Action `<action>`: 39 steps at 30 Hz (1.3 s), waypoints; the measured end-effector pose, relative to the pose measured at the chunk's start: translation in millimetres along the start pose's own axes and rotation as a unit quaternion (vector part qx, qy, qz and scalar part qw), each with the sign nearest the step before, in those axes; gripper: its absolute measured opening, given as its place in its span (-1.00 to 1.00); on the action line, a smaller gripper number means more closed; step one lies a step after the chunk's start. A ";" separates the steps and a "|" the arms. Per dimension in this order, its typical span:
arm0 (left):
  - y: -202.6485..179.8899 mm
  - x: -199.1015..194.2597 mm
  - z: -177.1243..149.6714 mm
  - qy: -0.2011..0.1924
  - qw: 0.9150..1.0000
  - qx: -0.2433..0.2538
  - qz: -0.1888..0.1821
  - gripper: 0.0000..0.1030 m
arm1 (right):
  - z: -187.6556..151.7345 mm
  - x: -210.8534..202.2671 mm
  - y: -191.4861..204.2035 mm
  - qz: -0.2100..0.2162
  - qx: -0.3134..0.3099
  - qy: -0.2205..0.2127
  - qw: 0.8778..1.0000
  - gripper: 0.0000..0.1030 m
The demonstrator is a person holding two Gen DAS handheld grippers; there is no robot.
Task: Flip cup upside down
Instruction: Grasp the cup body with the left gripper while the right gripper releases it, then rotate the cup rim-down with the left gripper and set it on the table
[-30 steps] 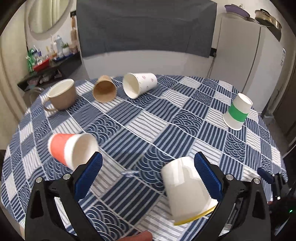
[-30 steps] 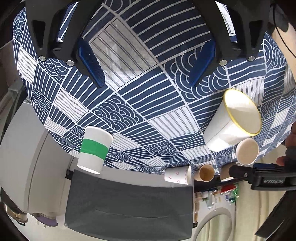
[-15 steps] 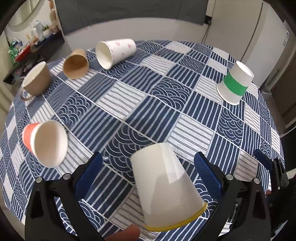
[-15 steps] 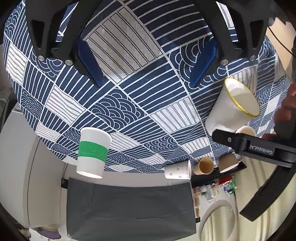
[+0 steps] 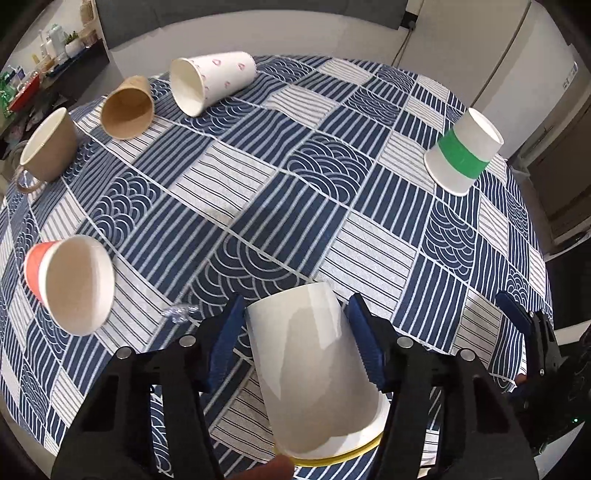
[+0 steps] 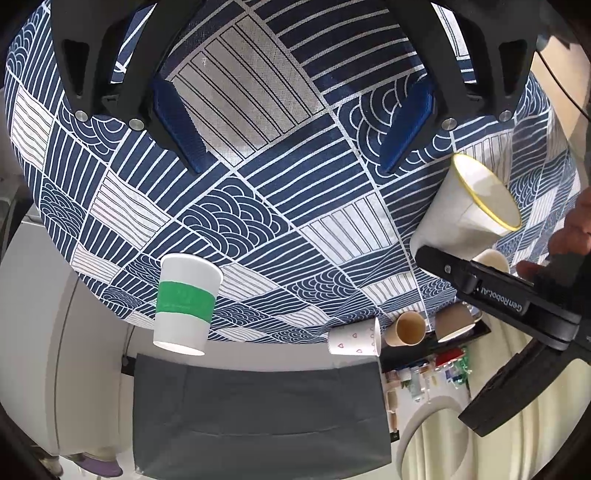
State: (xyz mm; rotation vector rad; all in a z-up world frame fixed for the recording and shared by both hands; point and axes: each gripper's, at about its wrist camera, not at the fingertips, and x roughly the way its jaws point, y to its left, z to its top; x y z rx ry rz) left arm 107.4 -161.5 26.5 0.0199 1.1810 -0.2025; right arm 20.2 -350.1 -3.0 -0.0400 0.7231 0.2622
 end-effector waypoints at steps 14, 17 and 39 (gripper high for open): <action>15.1 -28.0 12.0 -0.070 0.997 0.009 0.038 0.12 | -0.4 1.8 2.6 -0.019 0.000 0.005 1.000 0.76; 20.8 -29.7 20.2 -0.090 0.995 0.005 0.052 0.12 | 0.0 2.3 2.6 -0.022 -0.001 0.006 1.000 0.76; 25.4 -33.0 -1.5 -0.221 0.952 0.117 0.178 0.10 | 2.0 9.5 6.8 -0.046 -0.010 0.028 0.999 0.76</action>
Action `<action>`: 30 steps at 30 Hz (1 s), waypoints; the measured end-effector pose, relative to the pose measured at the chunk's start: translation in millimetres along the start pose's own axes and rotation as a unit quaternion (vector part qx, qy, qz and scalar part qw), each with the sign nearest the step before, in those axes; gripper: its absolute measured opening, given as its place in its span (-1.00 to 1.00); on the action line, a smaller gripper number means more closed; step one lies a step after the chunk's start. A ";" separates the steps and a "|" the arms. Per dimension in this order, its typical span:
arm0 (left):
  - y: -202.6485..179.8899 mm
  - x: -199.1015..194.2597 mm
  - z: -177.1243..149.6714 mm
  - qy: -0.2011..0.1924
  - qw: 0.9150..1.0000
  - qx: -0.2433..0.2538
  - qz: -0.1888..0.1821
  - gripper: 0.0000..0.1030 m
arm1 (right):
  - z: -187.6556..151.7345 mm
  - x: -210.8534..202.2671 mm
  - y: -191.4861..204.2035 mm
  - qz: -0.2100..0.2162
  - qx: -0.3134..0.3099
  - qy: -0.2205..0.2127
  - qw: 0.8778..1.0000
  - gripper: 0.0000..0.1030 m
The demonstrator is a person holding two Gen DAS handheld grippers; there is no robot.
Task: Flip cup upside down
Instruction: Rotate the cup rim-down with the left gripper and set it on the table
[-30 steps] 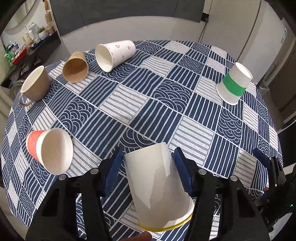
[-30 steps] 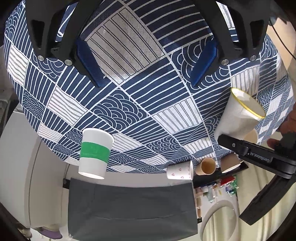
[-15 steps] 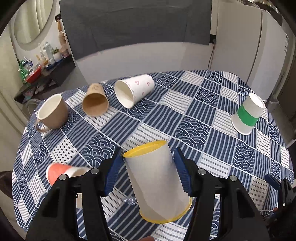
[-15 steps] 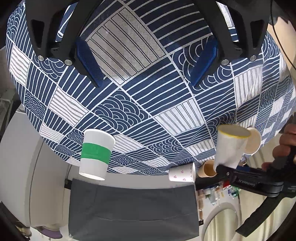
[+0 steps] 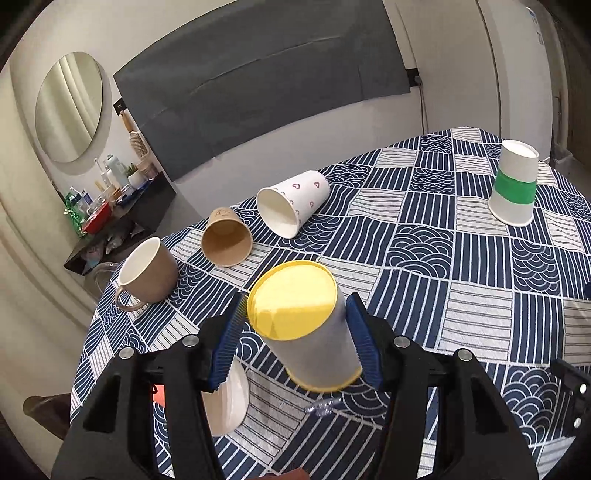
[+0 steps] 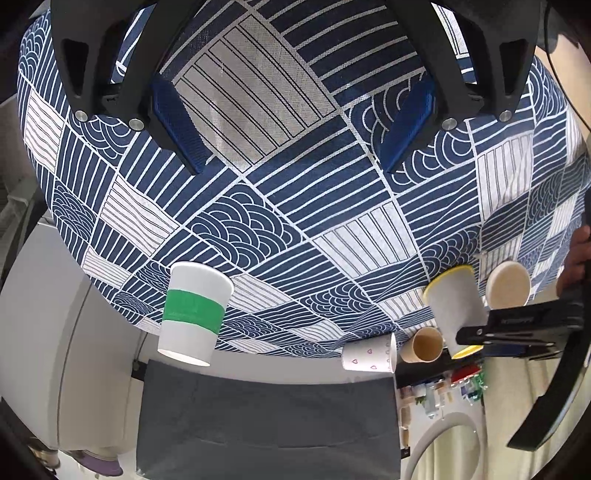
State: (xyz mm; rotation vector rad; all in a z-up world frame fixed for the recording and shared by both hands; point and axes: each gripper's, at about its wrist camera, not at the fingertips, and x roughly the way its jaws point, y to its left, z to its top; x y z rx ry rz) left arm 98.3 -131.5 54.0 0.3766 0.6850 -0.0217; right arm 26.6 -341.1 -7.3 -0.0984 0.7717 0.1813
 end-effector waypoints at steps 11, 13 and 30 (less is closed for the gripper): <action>9.9 -11.2 -12.8 0.011 1.000 -0.004 -0.004 0.10 | -1.7 3.2 3.3 -0.027 -0.003 0.013 1.000 0.76; 10.4 -13.6 -17.4 0.011 1.000 -0.005 -0.004 0.10 | -1.7 3.6 4.7 -0.031 -0.006 0.017 0.999 0.76; 16.8 -37.6 -37.7 -0.025 1.000 -0.001 -0.014 0.81 | 7.8 -1.1 27.4 -0.036 -0.020 0.013 0.999 0.76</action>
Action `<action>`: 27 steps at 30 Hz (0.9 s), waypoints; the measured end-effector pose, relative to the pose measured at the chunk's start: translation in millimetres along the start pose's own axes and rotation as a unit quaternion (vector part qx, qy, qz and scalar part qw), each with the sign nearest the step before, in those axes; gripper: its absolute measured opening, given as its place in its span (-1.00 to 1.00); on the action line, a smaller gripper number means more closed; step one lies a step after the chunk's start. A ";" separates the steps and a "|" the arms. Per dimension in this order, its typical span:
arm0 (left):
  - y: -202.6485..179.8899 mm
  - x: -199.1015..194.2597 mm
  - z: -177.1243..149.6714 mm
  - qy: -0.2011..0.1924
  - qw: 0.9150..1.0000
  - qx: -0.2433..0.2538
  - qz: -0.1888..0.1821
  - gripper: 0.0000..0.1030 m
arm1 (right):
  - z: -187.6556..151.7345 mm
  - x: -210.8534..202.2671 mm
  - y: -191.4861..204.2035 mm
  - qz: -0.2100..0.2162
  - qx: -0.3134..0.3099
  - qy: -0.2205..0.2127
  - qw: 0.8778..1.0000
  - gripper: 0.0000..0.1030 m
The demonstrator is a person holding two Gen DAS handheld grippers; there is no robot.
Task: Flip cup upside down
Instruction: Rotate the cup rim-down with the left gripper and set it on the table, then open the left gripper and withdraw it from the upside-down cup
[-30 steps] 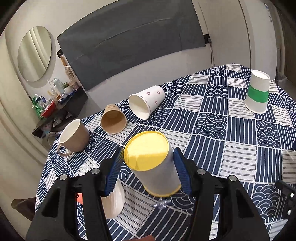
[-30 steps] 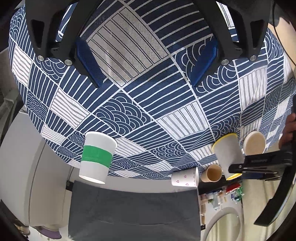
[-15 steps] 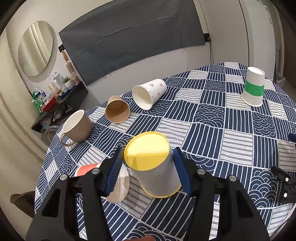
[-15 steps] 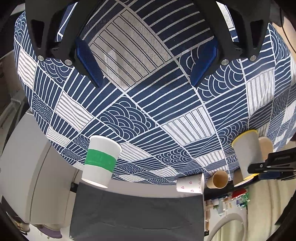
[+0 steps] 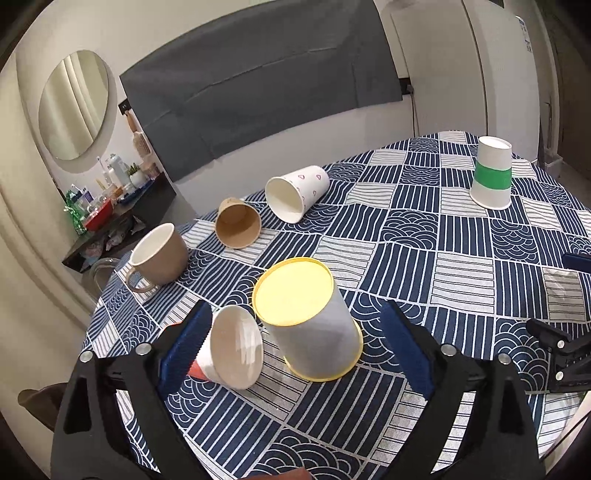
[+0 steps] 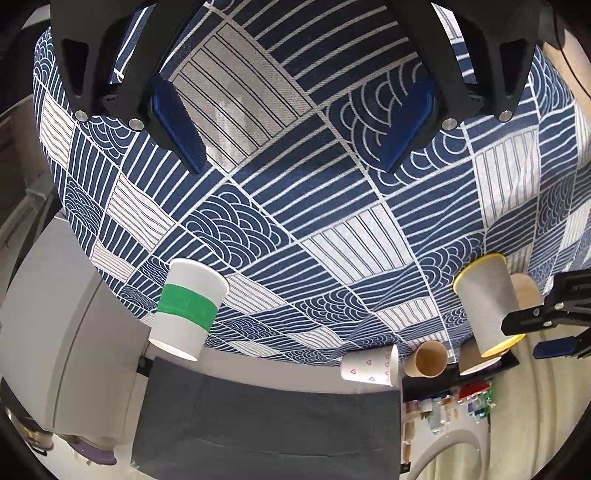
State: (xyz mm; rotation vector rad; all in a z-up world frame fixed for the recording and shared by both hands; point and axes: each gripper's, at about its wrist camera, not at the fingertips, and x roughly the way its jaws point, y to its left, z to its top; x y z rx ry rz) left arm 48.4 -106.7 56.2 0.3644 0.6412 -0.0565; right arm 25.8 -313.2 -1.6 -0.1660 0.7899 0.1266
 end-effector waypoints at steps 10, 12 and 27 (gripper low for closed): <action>15.6 -8.5 -25.9 0.004 1.000 -0.027 -0.005 0.88 | 8.1 -7.9 24.7 0.023 -0.010 -0.016 1.000 0.76; 20.3 -9.2 -32.2 0.006 0.999 -0.035 -0.002 0.88 | 9.2 -8.3 29.1 0.028 -0.008 -0.020 0.999 0.76; 49.4 -6.1 -79.1 -0.003 0.994 -0.107 -0.025 0.88 | 12.1 -12.3 69.7 0.070 -0.006 -0.063 0.996 0.77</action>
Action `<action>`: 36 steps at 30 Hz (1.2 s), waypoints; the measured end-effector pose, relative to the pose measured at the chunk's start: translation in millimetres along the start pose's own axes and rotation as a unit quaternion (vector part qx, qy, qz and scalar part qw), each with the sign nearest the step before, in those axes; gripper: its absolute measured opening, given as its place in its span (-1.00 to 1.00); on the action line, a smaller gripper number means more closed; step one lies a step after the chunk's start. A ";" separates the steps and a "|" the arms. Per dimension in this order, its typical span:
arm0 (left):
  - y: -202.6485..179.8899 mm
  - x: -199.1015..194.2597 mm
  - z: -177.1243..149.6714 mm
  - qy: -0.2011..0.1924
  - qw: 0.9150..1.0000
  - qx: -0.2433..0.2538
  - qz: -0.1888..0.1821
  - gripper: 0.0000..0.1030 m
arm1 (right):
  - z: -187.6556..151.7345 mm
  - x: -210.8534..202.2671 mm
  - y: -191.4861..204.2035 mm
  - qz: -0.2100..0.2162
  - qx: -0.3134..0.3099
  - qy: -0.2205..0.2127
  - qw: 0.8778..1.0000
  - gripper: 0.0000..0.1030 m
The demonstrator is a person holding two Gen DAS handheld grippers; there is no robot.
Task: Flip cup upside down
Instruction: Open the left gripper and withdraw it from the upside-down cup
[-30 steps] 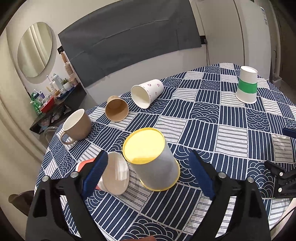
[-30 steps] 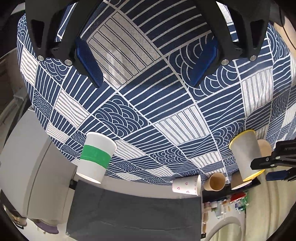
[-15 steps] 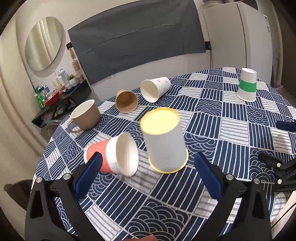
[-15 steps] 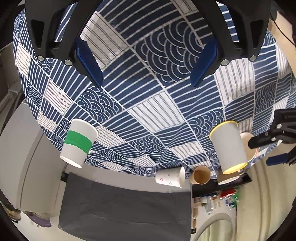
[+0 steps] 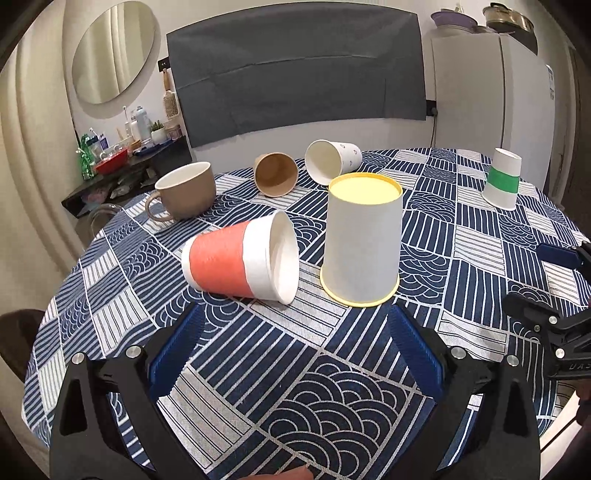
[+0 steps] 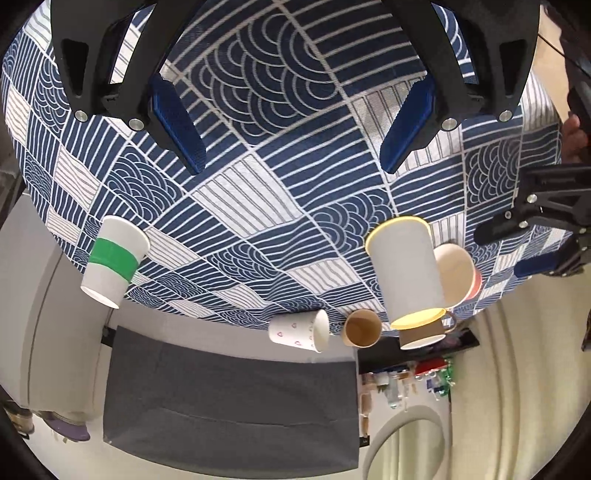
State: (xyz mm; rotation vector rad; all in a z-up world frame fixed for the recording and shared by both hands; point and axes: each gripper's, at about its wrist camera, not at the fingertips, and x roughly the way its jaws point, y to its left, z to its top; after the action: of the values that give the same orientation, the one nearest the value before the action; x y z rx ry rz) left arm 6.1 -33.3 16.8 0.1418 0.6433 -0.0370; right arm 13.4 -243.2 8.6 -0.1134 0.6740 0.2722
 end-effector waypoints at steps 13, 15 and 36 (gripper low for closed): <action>4.3 10.1 -16.6 -0.001 1.000 -0.008 -0.006 0.88 | -3.6 4.7 4.6 0.010 0.011 -0.010 1.000 0.81; 4.2 9.5 -17.2 -0.003 1.000 -0.007 -0.005 0.88 | -4.8 2.6 4.2 0.019 0.011 -0.017 1.000 0.81; 4.3 9.6 -20.3 0.001 1.000 -0.006 -0.002 0.88 | -6.2 0.7 3.0 0.029 0.016 -0.022 0.999 0.81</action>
State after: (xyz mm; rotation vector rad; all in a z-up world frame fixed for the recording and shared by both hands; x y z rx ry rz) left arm 2.1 -26.1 -4.5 0.1292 0.6465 -0.0371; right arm 9.4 -241.3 3.2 -0.0577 0.6390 0.3191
